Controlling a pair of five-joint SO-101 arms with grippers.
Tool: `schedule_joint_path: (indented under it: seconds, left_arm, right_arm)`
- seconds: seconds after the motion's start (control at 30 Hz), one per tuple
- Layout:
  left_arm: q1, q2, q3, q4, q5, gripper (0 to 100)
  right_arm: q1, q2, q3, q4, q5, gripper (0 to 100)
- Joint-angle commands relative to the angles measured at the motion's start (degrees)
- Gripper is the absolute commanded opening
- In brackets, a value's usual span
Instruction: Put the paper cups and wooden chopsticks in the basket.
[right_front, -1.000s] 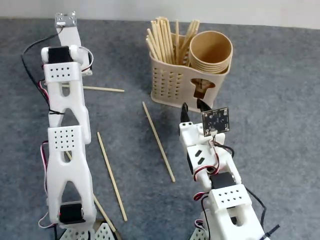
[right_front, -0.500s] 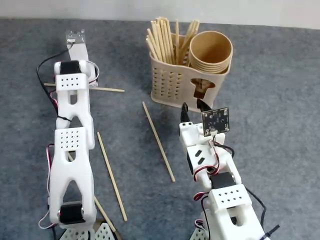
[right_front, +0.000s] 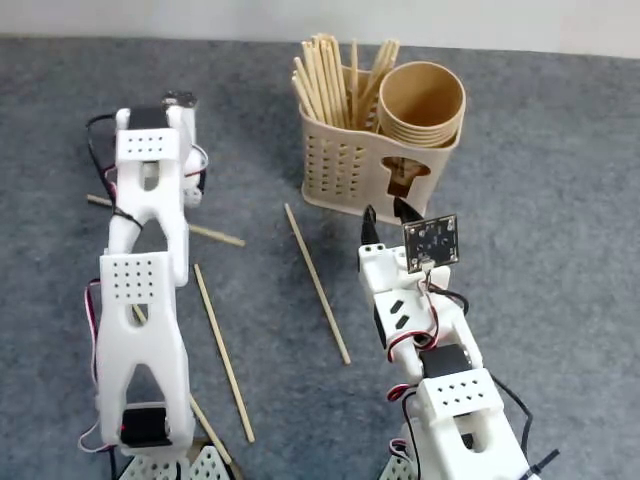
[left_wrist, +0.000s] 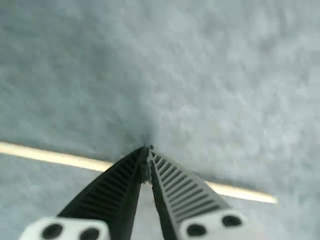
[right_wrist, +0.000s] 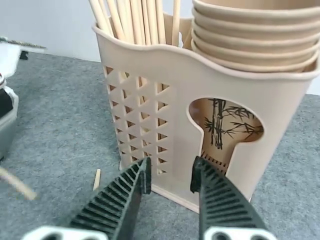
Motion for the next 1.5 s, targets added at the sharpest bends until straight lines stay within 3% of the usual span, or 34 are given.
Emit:
schedule_joint_path:
  seconds: [0.0, 0.27, 0.43, 0.6, 1.03, 1.3, 1.47]
  left_arm:
    - [3.91, -15.16, 15.08, 0.88, -0.7, 1]
    - [3.03, -37.41, 28.26, 0.35, 0.26, 1]
    - [-3.03, -40.84, 28.79, 0.35, 8.7, 4]
    - [-6.55, -36.88, 28.53, -0.09, 9.32, 15]
    - [-7.34, -22.81, 28.44, -8.62, 38.86, 15]
    - [-7.52, -13.67, 28.35, -16.88, 48.09, 15]
    - [-7.52, -12.09, 26.33, -17.85, 51.16, 15]
  right_arm:
    - [-0.48, -1.71, -0.13, -1.36, 0.7, 14.5]
    - [-0.48, -1.71, -0.13, -1.36, 0.7, 14.5]
    - [-0.48, -1.71, -0.13, -1.36, 0.7, 14.5]
    - [-0.48, -1.71, -0.13, -1.36, 0.7, 14.5]
    - [-0.48, -1.63, -0.13, -1.36, 0.7, 14.5]
    - [-0.48, -1.63, -0.13, -1.36, 0.7, 14.5]
    - [-0.48, -1.63, -0.13, -1.36, 0.7, 14.5]
